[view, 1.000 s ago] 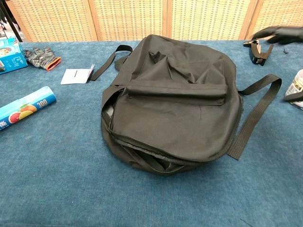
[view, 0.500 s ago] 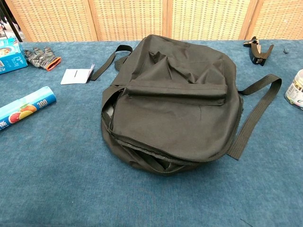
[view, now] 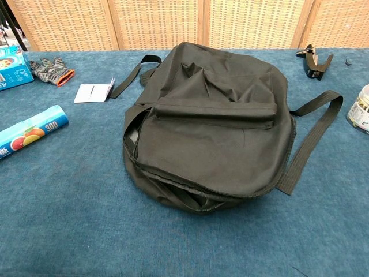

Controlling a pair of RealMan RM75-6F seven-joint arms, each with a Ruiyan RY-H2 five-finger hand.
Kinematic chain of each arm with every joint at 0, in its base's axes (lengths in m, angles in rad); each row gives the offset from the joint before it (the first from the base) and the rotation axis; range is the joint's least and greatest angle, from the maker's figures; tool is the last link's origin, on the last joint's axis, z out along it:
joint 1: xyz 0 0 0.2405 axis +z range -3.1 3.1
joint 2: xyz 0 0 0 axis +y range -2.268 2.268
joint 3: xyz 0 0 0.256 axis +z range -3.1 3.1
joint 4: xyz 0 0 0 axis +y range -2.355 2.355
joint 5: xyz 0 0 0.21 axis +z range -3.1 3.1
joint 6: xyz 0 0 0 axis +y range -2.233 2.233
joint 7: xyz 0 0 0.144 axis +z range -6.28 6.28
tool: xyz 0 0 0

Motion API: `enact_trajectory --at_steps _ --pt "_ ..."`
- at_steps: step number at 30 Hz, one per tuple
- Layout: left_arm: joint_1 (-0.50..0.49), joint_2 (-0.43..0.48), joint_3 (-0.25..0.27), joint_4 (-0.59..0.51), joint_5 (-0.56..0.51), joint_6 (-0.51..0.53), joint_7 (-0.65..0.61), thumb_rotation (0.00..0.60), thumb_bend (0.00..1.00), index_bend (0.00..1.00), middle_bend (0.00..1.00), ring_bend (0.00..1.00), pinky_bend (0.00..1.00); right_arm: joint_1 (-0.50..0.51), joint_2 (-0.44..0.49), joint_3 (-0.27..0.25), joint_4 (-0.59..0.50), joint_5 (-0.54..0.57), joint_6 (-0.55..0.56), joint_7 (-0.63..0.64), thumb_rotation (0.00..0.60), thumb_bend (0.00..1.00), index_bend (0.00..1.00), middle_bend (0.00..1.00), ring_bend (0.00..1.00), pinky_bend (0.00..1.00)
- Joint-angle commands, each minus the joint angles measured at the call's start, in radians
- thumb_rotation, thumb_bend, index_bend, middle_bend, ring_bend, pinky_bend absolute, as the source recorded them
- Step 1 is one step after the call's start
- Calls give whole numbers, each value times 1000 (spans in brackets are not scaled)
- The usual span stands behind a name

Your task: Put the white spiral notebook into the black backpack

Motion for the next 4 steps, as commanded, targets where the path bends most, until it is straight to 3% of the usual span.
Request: enact_trajectory --at_steps 1,4 --pt "7 9 -11 3 -1 -4 -18 600 0 0 0 0 0 -1 2 1 -2 0 2 -1 600 0 0 0 0 0" --pt "15 19 -18 2 -4 -10 -40 600 0 0 0 0 0 0 1 -4 -3 -5 -2 -7 600 0 0 0 0 0"
